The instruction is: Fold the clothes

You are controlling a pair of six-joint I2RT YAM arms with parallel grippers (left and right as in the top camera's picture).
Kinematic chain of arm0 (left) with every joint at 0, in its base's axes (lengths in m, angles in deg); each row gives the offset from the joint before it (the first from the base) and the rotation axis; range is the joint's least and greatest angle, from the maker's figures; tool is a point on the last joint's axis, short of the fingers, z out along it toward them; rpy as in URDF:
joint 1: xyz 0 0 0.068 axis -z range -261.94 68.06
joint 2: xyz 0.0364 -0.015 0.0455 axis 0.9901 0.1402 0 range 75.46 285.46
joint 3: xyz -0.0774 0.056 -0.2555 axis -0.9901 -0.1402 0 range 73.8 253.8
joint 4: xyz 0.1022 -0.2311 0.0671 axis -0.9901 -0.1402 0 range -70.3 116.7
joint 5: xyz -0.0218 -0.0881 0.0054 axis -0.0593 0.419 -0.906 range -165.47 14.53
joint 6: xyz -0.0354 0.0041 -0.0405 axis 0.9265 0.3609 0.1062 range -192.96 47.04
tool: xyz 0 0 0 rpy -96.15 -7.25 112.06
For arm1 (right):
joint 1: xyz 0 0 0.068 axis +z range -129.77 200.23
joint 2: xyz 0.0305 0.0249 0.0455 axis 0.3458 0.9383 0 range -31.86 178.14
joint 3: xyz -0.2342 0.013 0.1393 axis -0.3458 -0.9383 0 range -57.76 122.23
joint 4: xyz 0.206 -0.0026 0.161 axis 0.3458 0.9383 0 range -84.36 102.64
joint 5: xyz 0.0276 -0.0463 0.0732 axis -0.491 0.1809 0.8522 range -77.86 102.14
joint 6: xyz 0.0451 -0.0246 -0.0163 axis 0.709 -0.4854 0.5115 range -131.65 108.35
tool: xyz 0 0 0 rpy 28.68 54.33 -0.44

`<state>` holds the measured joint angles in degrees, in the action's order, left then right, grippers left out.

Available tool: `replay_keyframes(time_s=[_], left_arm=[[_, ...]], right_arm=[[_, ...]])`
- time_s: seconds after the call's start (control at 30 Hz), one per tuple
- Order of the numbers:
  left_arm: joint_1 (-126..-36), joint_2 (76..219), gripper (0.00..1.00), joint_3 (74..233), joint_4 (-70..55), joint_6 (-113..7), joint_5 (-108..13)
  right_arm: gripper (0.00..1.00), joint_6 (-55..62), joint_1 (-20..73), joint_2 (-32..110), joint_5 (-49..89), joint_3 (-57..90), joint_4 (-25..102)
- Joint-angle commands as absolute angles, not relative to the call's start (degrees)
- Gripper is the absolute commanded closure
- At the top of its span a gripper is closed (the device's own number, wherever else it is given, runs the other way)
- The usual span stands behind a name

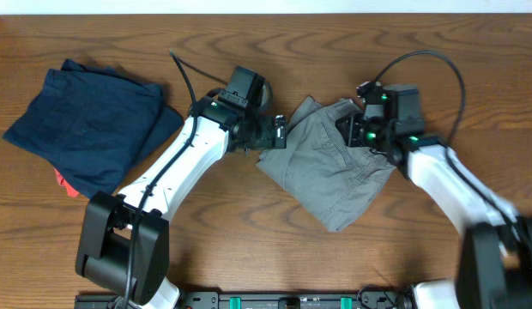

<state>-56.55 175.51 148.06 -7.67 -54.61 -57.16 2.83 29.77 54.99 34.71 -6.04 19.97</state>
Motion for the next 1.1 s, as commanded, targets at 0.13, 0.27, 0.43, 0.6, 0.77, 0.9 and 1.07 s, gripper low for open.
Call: replay_keyframes(time_s=[0.13,0.27,0.43,0.6,0.77,0.9,1.07], left_arm=[[-56.53,180.06,0.02,147.95,1.29,-65.76,-48.64],[-56.53,184.32,0.02,147.97,7.89,-65.91,-48.64],[-56.51,189.94,0.02,147.97,13.42,-65.87,-45.47],[-56.44,194.11,0.02,147.97,15.39,-64.97,-40.35],[-55.2,195.4,0.02,147.95,13.24,-64.97,-34.21],[-52.62,195.4,0.15,147.95,11.98,-64.99,-32.31],[-50.13,195.34,0.41,147.97,15.56,-65.02,-30.36]], right_arm=[[0.78,1.17,29.62,42.71,22.78,-5.87,43.92],[0.77,2.68,29.59,43.56,19.56,-7.31,51.03],[0.77,10.66,29.62,45.53,15.41,-10.54,51.6],[0.75,14.57,29.53,47.95,10.84,-13.84,47.18],[0.75,14.48,28.3,52.06,10.87,-14.94,42.35],[0.75,14.44,27.56,55.21,10.87,-14.91,40.69],[0.76,13.32,27.58,56.24,10.87,-14.91,38.9]])
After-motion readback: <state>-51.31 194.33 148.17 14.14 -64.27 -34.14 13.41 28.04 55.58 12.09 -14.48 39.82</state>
